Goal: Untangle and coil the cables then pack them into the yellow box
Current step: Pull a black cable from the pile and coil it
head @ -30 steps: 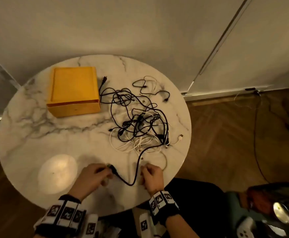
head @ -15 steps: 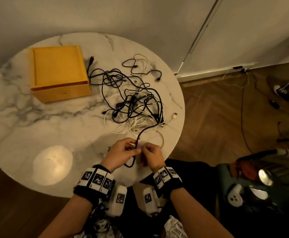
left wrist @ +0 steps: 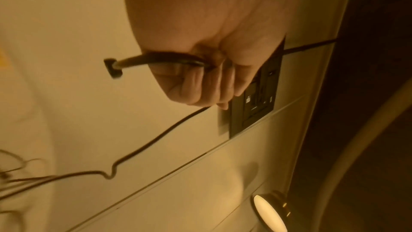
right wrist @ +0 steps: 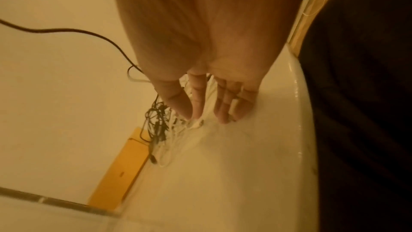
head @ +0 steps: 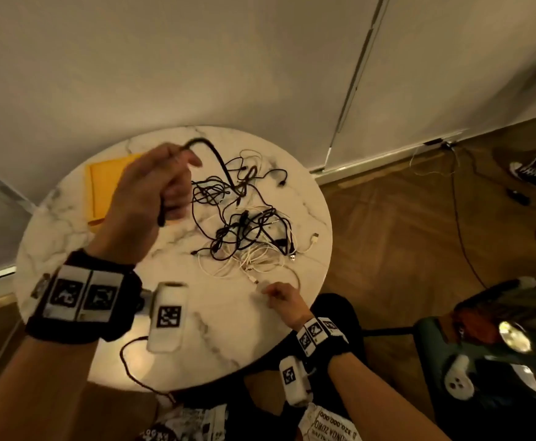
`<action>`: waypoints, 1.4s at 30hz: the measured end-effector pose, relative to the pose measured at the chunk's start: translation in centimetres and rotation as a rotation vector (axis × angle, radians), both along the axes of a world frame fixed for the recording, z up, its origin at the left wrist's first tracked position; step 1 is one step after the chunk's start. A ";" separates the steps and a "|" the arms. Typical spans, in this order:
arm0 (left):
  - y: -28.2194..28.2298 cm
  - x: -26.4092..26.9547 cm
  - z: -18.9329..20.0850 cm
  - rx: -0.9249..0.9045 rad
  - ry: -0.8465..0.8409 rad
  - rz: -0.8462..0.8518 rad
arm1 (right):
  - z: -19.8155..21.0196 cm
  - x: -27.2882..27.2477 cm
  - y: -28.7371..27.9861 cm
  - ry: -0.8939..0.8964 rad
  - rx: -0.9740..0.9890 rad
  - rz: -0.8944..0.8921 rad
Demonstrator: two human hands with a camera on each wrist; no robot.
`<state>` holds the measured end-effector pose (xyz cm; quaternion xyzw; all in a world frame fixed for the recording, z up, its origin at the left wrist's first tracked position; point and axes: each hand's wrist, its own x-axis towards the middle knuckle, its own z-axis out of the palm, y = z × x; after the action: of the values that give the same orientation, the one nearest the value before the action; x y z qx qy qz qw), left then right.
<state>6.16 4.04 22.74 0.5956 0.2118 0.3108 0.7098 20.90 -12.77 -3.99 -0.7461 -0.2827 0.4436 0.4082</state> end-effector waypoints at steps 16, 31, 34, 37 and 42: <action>-2.1 -5.0 1.1 0.016 -0.036 -0.175 | 20.5 4.7 13.5 -0.613 0.283 0.135; 2.6 -11.4 1.2 -0.031 -0.191 -0.012 | 30.8 7.9 16.6 -0.799 0.440 0.118; 3.5 -11.5 1.5 -0.047 -0.194 -0.002 | 37.2 8.6 18.1 -0.957 0.508 0.106; 4.0 -11.0 1.7 -0.039 -0.183 0.035 | 41.8 8.5 18.8 -1.042 0.553 0.100; 4.8 -9.7 1.0 -0.023 -0.031 0.159 | 44.7 8.1 19.3 -1.125 0.598 0.090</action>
<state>-3.50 8.83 23.72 0.5639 0.2511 0.3729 0.6927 29.02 6.54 40.70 -0.7060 -0.5967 -0.0971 0.3690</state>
